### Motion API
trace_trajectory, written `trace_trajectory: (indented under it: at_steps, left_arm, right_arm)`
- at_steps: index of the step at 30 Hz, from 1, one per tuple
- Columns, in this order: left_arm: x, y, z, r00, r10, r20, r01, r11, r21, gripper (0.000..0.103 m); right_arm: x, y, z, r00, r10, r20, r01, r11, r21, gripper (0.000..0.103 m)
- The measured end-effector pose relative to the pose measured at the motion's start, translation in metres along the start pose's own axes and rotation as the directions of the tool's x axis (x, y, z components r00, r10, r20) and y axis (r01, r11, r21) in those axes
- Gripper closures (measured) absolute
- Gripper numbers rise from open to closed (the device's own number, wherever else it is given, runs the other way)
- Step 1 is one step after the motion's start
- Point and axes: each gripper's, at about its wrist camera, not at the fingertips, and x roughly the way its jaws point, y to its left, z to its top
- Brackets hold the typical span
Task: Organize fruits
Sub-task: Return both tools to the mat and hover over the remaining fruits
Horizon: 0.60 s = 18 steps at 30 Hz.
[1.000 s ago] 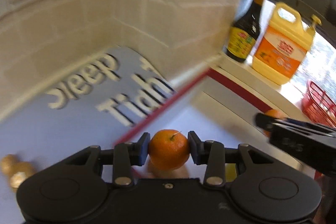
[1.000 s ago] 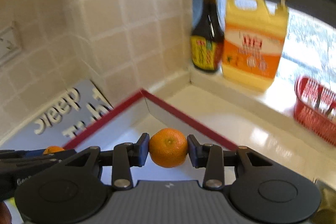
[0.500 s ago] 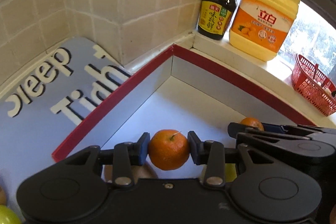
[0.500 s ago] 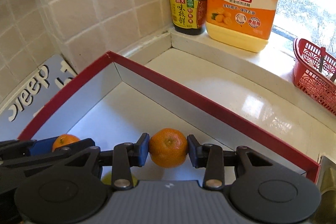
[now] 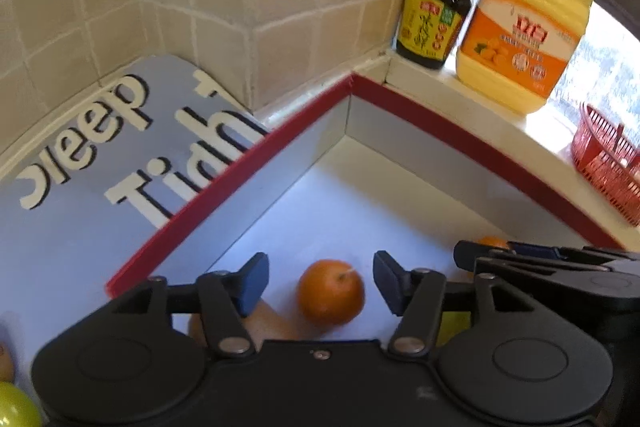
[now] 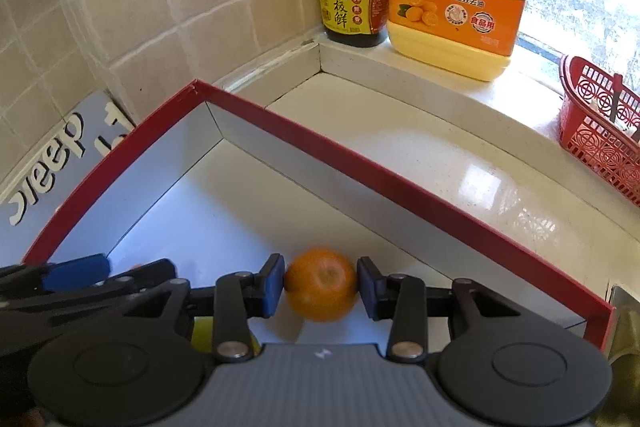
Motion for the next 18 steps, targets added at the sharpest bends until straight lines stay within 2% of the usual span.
trace_trajectory:
  at_steps: [3,8,11,15,17,18]
  left_arm:
    - [-0.021,0.013,-0.001,0.999,0.012,0.039,-0.011,0.999,-0.033,0.029]
    - [-0.072,0.052,-0.007,0.989,0.106,0.106,-0.093,0.989,-0.118,0.029]
    - [-0.109,0.082,-0.016,0.974,0.182,0.137,-0.155,0.970,-0.184,0.028]
    - [-0.163,0.127,-0.039,0.938,0.313,0.149,-0.260,0.920,-0.293,0.024]
    - [-0.188,0.149,-0.055,0.916,0.380,0.130,-0.317,0.882,-0.348,0.024]
    - [-0.200,0.161,-0.065,0.899,0.423,0.112,-0.356,0.855,-0.376,0.024]
  right_arm:
    - [-0.004,0.003,0.001,1.000,-0.015,0.014,0.015,1.000,-0.006,0.060]
    - [-0.026,0.018,0.002,0.997,-0.011,0.070,0.014,0.999,-0.040,0.060]
    - [-0.044,0.033,0.004,0.994,0.015,0.106,-0.007,0.997,-0.072,0.060]
    - [-0.078,0.064,0.002,0.983,0.102,0.155,-0.082,0.988,-0.134,0.060]
    - [-0.095,0.085,-0.004,0.971,0.171,0.167,-0.141,0.974,-0.180,0.060]
    - [-0.104,0.099,-0.010,0.962,0.214,0.168,-0.176,0.961,-0.212,0.059]
